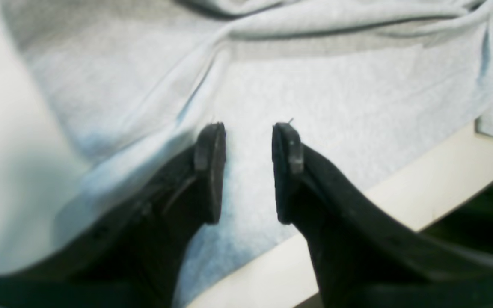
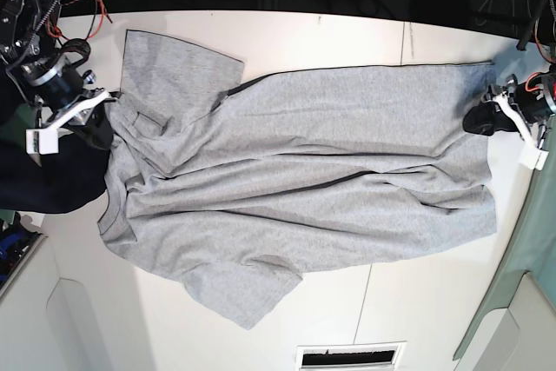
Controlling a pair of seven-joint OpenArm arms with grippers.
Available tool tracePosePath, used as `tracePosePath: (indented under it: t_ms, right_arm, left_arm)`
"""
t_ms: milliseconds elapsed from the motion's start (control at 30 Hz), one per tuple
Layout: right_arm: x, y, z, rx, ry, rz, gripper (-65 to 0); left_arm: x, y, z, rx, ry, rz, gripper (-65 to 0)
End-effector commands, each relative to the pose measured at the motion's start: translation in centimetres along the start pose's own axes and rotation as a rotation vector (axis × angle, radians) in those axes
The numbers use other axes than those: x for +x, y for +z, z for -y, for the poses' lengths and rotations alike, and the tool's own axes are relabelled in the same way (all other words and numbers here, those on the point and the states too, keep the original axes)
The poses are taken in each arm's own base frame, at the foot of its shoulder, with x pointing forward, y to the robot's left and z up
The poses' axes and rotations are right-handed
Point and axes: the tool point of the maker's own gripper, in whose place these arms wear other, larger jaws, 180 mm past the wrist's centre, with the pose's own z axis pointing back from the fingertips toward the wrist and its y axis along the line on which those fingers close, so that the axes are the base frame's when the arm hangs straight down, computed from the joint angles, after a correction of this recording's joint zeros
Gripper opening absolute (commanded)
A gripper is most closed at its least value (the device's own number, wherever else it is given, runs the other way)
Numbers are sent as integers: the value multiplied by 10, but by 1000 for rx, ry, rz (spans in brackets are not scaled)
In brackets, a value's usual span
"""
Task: Layout the t-shirt on the table in an organized manner, then fold the t-shirt properly
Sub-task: 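Grasp the shirt edge with both grippers and pull it apart lengthwise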
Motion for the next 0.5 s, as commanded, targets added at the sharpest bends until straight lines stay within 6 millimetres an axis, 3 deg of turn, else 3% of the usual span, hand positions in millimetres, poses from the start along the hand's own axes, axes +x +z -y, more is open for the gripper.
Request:
tracePosePath:
  t_ms: [0, 100, 200, 267, 467]
  right_arm:
    - [7, 9, 7, -4, -15, 25, -650]
    - [-14, 23, 19, -27, -62, -31, -650]
    - [-31, 29, 21, -31, -65, -79, -468]
    - [-41, 34, 22, -36, -71, -100, -420]
    - [-60, 39, 24, -44, -83, -154, -414]
  left_arm:
    - [15, 11, -6, 13, -3, 59, -434]
    - [8, 20, -16, 45, 55, 99, -394]
    - [-3, 22, -17, 52, 92, 106, -333]
    - [-17, 22, -17, 63, 96, 81, -331]
    - [-47, 23, -32, 171, 59, 42, -330]
